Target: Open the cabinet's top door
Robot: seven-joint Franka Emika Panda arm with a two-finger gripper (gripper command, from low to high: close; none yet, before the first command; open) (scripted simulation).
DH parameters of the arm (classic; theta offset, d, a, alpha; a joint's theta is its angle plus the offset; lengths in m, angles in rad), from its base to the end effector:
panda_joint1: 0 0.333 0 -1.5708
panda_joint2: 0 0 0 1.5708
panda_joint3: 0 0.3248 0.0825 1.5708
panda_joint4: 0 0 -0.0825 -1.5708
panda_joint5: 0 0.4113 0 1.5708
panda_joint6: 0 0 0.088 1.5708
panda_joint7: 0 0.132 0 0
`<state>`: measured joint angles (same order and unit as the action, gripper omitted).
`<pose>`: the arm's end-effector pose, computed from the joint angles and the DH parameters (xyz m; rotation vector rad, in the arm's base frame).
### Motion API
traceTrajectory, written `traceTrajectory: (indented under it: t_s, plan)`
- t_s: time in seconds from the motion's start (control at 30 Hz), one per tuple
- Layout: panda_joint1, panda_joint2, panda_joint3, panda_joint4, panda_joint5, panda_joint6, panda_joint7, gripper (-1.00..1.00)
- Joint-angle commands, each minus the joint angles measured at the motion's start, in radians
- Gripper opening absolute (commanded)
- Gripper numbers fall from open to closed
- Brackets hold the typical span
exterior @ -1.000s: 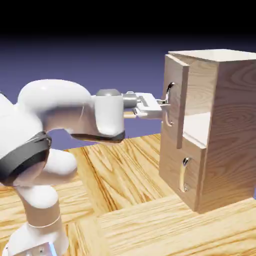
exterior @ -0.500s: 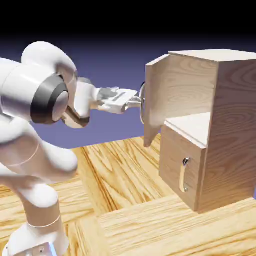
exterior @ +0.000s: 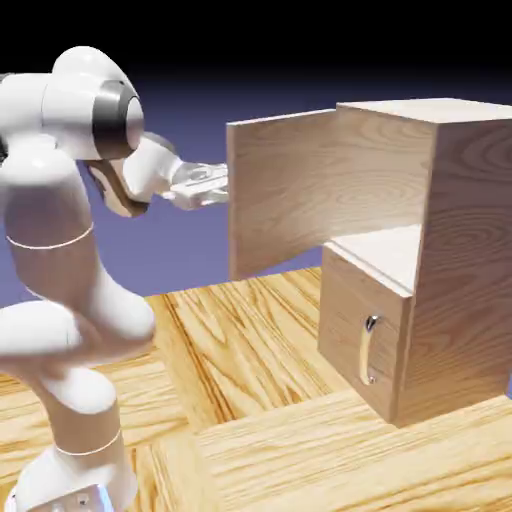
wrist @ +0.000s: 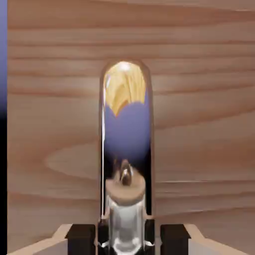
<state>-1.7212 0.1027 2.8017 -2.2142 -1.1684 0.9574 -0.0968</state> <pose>0.3250 0.2907 0.4649 1.3268 0.8588 -0.3306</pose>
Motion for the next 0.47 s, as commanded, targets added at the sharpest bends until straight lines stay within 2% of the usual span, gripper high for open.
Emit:
traceTrajectory:
  t_s: [0.0, 0.4, 0.43]
  plan:
    - [-0.005, -0.033, -0.001, 0.036, 0.023, -0.016, 0.003, -1.00]
    - [-0.031, -0.364, -0.023, 0.437, 0.224, -0.191, -0.012, -1.00]
    - [-0.031, -0.364, -0.023, 0.437, 0.224, -0.191, -0.012, 1.00]
